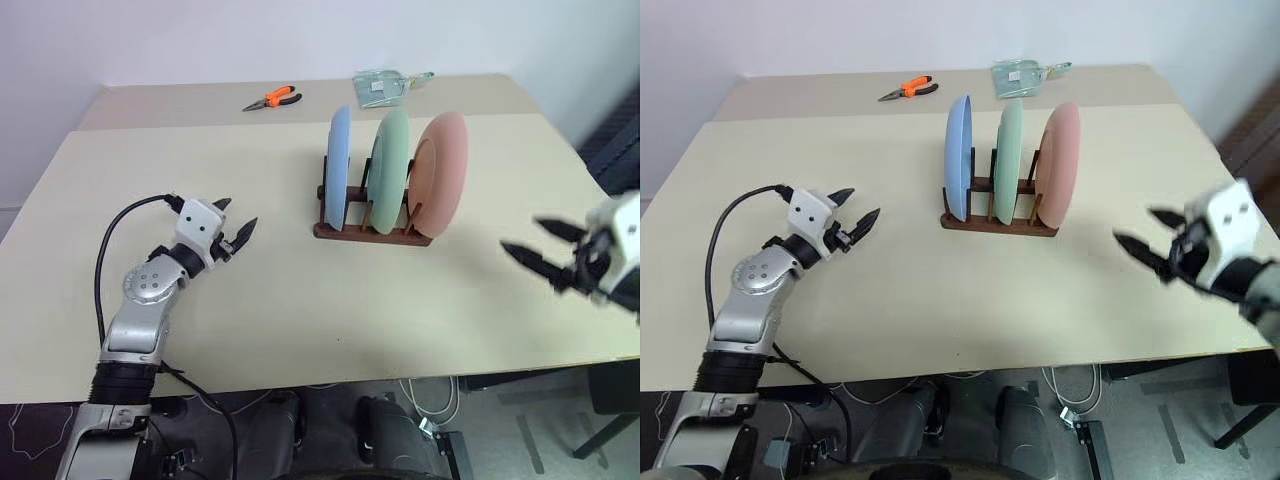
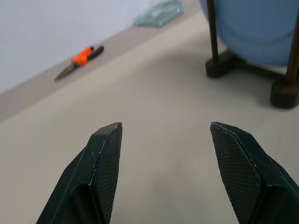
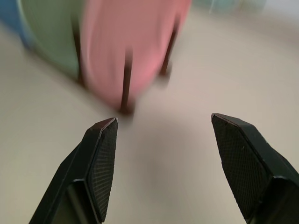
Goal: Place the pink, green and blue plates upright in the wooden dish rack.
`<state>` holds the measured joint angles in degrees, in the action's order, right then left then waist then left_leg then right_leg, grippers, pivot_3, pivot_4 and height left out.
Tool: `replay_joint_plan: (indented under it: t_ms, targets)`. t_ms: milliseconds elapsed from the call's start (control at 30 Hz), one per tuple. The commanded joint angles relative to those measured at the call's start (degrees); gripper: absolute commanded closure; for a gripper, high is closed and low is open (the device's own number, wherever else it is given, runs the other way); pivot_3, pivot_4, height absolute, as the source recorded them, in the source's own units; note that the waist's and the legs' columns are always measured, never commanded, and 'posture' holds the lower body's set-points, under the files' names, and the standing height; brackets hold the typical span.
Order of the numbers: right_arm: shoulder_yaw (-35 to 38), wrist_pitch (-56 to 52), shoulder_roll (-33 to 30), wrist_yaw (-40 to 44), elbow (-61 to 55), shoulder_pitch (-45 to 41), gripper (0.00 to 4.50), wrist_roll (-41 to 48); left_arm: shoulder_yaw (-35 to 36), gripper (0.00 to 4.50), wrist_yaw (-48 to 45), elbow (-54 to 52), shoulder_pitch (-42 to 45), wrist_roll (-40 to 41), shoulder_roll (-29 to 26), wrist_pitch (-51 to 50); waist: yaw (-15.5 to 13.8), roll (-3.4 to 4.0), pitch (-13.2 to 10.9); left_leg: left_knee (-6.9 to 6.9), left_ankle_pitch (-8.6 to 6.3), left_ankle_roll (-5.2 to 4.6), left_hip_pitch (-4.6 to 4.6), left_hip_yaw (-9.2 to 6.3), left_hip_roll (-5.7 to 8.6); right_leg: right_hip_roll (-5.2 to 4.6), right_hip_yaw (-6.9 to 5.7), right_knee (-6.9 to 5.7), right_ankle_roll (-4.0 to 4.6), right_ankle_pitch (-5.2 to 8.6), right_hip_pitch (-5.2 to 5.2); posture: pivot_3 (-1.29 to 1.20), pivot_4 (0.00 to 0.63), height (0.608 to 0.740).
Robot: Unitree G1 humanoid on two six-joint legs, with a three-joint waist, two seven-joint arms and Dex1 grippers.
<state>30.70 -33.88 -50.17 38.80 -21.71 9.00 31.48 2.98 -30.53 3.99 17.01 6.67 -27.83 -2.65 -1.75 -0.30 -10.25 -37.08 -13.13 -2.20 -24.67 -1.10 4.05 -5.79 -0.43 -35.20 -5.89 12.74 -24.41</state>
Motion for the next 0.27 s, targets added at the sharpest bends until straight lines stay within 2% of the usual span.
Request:
replay_joint_plan:
  t_ms: [33, 267]
  targets:
    - [-2.66, 6.76, 3.12, -1.55, 2.99, -0.95, 1.26, -4.94, 0.08, 1.43, -1.9, -1.26, -2.11, -0.36, -1.6, 1.5, 0.51, 0.0, 0.0, 0.0, -0.01, 0.02, 0.08, 0.06, 0.0, -0.08, -0.02, 0.0, -0.03, -0.02, 0.03, 0.0, 0.15, 0.719]
    - [-7.28, 10.04, 5.8, -1.31, 6.56, -5.87, 1.26, -7.89, 0.52, 1.43, -2.56, -4.38, -4.91, 0.63, -1.55, -0.63, 0.99, 0.03, -0.02, 0.02, -0.01, 0.01, 0.08, 0.07, -0.01, -0.11, -0.06, 0.0, -0.04, -0.01, 0.0, 0.0, 0.15, 0.719]
